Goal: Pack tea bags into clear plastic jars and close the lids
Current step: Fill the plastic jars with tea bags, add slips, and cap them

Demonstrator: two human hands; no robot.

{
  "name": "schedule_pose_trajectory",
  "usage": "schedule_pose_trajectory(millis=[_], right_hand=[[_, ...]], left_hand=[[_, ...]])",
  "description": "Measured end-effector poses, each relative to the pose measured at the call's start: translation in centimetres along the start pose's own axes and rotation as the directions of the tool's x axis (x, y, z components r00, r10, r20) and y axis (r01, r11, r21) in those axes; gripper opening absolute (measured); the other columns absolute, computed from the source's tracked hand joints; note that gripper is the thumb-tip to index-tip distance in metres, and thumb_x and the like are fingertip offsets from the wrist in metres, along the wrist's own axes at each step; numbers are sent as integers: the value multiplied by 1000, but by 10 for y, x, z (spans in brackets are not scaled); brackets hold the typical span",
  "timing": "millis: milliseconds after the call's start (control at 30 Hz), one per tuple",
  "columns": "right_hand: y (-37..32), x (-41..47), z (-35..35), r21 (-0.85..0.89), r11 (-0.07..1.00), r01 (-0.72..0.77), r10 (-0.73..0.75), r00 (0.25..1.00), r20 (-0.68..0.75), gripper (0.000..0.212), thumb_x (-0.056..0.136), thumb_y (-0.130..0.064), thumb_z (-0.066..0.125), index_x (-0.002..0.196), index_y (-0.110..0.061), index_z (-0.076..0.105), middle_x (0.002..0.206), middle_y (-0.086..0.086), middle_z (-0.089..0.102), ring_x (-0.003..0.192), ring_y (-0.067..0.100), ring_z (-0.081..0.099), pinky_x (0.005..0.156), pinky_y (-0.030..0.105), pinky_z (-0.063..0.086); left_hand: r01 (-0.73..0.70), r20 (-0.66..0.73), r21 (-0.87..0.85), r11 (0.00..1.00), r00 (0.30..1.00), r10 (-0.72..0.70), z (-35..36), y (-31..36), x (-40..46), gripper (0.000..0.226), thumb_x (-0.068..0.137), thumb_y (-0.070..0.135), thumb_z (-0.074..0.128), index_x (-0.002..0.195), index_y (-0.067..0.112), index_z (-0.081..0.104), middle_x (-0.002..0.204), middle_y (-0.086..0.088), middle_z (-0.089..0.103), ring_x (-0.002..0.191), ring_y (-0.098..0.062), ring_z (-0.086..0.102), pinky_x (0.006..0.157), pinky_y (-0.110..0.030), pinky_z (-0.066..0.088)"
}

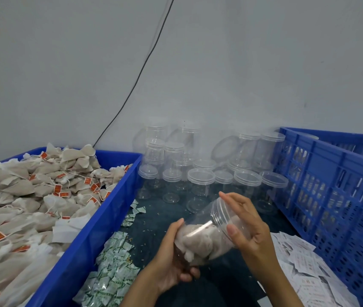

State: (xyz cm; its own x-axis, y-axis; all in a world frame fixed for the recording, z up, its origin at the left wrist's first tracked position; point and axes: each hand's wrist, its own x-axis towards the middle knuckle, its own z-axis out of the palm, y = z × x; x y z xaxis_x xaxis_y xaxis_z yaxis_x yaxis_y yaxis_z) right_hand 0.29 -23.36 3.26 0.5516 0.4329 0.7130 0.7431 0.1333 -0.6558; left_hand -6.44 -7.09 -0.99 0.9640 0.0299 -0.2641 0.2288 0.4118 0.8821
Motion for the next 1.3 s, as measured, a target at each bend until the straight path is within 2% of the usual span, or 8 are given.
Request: schedule_pose_trajectory(millis=[300, 633, 867, 967, 1067, 1133, 1200, 1300], right_hand=[[-4, 5, -9, -47, 999, 22, -15, 987, 157, 46, 83, -35, 54, 129, -41, 58, 129, -8, 52, 128, 17, 48, 104, 20, 38], [-2, 4, -5, -68, 997, 27, -20, 995, 93, 44, 84, -41, 55, 128, -41, 58, 125, -7, 53, 125, 19, 49, 101, 19, 40], [0, 5, 1, -45, 997, -63, 64, 998, 14, 40, 84, -42, 55, 123, -48, 60, 125, -12, 54, 122, 10, 51, 99, 18, 39], [3, 6, 4, 33, 988, -150, 152, 984, -96, 30, 93, -39, 57, 123, -42, 61, 125, -12, 60, 116, 10, 57, 98, 33, 45], [4, 4, 8, 119, 955, -273, 291, 940, -177, 37, 86, -47, 49, 121, -43, 62, 115, 0, 66, 101, 20, 65, 95, 47, 50], [2, 2, 12, 84, 962, -261, 272, 943, -193, 32, 91, -50, 54, 122, -45, 61, 116, -2, 64, 102, 16, 63, 98, 44, 48], [-2, 0, 15, 10, 983, -185, 184, 966, -181, 35, 89, -47, 54, 122, -46, 61, 119, -8, 58, 110, 7, 57, 99, 33, 47], [-7, 0, 10, -53, 998, -38, 33, 995, -99, 42, 83, -41, 53, 124, -46, 59, 123, -11, 52, 121, 12, 51, 100, 20, 40]], left_hand=[[190, 234, -43, 981, 956, -175, -5, -1, 2, 87, 77, 75, 33, 94, -1, 72, 81, -20, 63, 45, -17, 50, 38, -20, 39], [134, 162, -57, 989, 979, -123, 0, -2, 3, 84, 77, 75, 35, 89, 1, 75, 81, -20, 64, 49, -22, 52, 41, -22, 43], [-149, -30, -70, 986, 989, 147, 11, -6, 2, 80, 83, 70, 32, 97, 3, 74, 80, -21, 62, 61, -24, 57, 54, -29, 51], [-400, -103, 17, 917, 911, 399, 22, -10, 3, 65, 89, 62, 44, 123, 10, 62, 110, -13, 68, 82, -18, 66, 71, -26, 53], [-526, -170, 48, 849, 834, 526, 23, -9, 5, 74, 74, 55, 59, 132, 10, 45, 123, -17, 63, 110, -34, 63, 94, -45, 52], [-502, -176, 23, 864, 849, 498, 22, -6, 3, 61, 79, 50, 61, 123, 8, 54, 107, -15, 70, 91, -27, 69, 77, -37, 56], [-423, -162, -43, 905, 897, 412, 20, -5, 1, 59, 78, 57, 49, 100, 6, 67, 69, -11, 67, 56, -19, 58, 50, -27, 44], [-275, -111, -88, 957, 958, 265, 17, 0, -1, 62, 79, 62, 41, 82, 10, 75, 58, -13, 53, 51, -20, 46, 44, -23, 33]])
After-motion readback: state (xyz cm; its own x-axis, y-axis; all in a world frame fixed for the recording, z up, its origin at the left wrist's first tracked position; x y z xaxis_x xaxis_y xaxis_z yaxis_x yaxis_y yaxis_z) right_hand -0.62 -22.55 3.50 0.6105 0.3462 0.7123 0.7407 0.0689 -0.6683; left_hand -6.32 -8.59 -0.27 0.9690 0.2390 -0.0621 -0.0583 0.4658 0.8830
